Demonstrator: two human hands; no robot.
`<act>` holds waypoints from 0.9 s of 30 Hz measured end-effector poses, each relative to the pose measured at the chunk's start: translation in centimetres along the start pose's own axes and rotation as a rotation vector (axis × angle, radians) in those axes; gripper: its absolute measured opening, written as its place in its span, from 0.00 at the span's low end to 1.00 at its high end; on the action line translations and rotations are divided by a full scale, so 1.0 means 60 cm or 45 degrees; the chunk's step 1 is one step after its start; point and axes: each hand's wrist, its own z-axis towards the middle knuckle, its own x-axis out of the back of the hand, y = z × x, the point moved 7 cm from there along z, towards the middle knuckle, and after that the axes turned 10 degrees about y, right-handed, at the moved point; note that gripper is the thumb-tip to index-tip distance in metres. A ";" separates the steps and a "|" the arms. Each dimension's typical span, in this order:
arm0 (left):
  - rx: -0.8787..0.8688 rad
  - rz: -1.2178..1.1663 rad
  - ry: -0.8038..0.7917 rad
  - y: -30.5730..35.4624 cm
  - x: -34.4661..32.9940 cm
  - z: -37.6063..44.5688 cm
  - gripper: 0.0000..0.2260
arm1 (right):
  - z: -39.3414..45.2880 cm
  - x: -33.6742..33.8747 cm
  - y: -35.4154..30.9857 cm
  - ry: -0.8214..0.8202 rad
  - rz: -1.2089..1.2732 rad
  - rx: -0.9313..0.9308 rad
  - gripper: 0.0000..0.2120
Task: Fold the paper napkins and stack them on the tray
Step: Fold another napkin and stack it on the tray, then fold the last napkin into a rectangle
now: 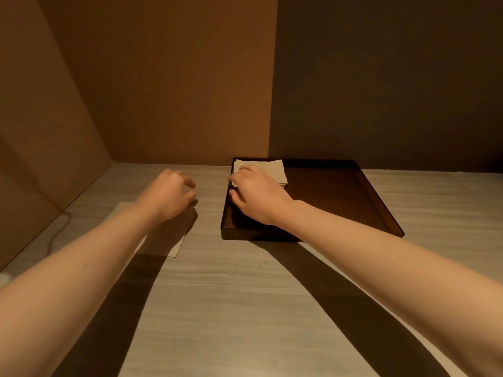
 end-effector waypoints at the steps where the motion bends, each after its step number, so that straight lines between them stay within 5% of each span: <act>1: 0.016 -0.005 -0.004 -0.016 0.010 -0.016 0.13 | 0.000 -0.003 -0.025 0.007 -0.029 0.084 0.15; 6: 0.131 -0.059 -0.070 -0.078 0.027 -0.099 0.13 | -0.015 -0.042 -0.121 -0.069 -0.062 0.351 0.16; 15: -0.063 0.069 -0.043 -0.111 0.027 -0.202 0.16 | -0.051 -0.096 -0.220 -0.339 0.039 0.507 0.12; 27: -0.091 0.063 -0.033 -0.092 0.038 -0.219 0.19 | -0.047 -0.069 -0.237 -0.103 -0.079 0.503 0.08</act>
